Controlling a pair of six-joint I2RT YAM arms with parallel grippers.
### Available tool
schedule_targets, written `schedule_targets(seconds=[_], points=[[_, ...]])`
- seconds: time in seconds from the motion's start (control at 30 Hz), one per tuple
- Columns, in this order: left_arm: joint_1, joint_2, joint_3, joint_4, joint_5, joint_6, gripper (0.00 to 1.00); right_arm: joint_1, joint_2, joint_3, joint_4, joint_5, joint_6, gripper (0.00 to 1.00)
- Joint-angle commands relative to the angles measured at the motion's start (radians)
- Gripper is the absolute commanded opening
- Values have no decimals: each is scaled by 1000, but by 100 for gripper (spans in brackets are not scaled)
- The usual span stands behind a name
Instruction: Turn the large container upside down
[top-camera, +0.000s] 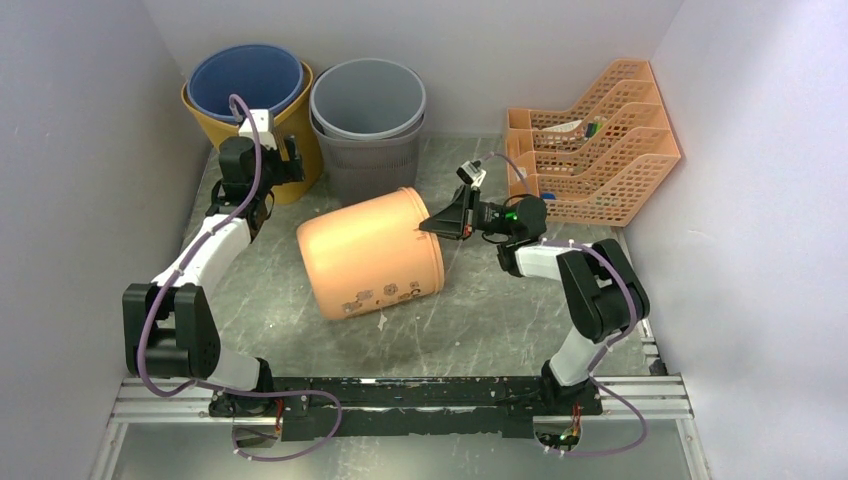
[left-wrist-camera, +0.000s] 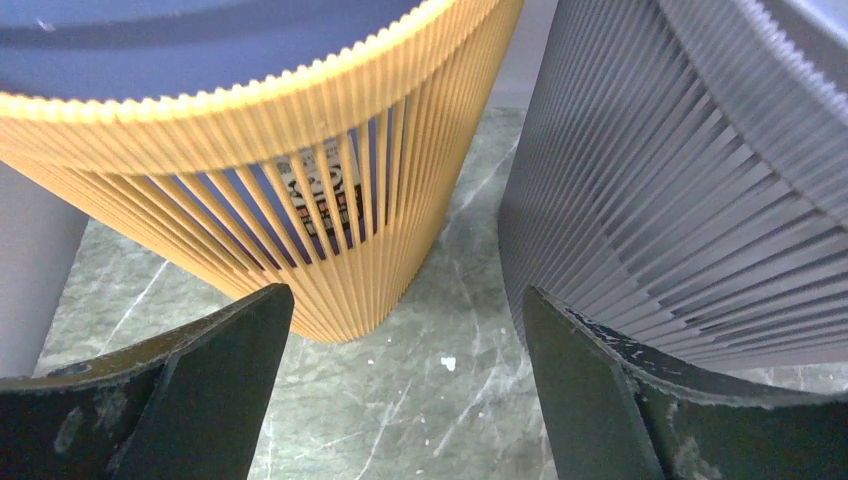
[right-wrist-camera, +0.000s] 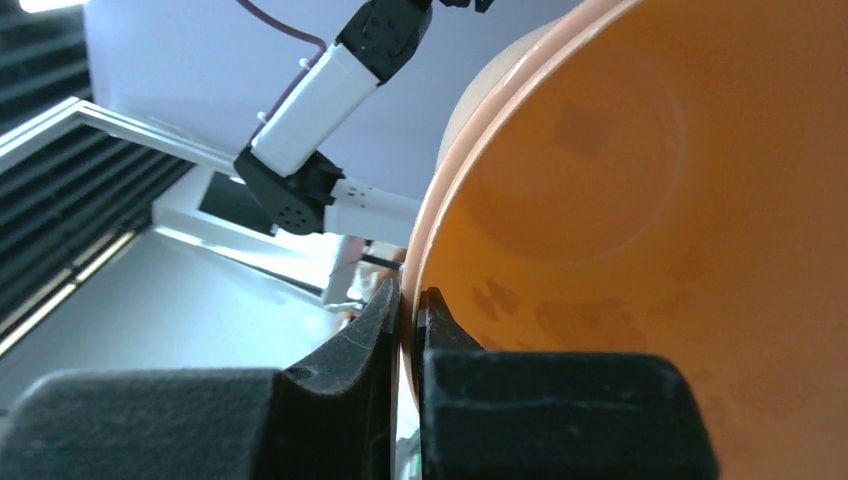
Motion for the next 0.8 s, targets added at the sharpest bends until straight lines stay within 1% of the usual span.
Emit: schedule_targets(seconds=[0.0, 0.1, 0.27, 0.5, 0.63, 0.77], points=[[2, -26, 55, 4, -22, 13, 97, 16, 10, -3, 444, 53, 201, 0], [3, -26, 59, 1, -20, 11, 97, 32, 38, 7, 444, 56, 182, 0], [3, -23, 71, -3, -30, 21, 97, 63, 141, 5, 446, 56, 148, 0], [3, -14, 84, -2, -41, 27, 96, 100, 276, 97, 446, 39, 146, 1], [2, -8, 90, -3, -42, 25, 96, 75, 312, 67, 446, 40, 156, 0], [2, -6, 86, -1, -49, 27, 96, 12, 306, 1, 445, -5, 143, 4]])
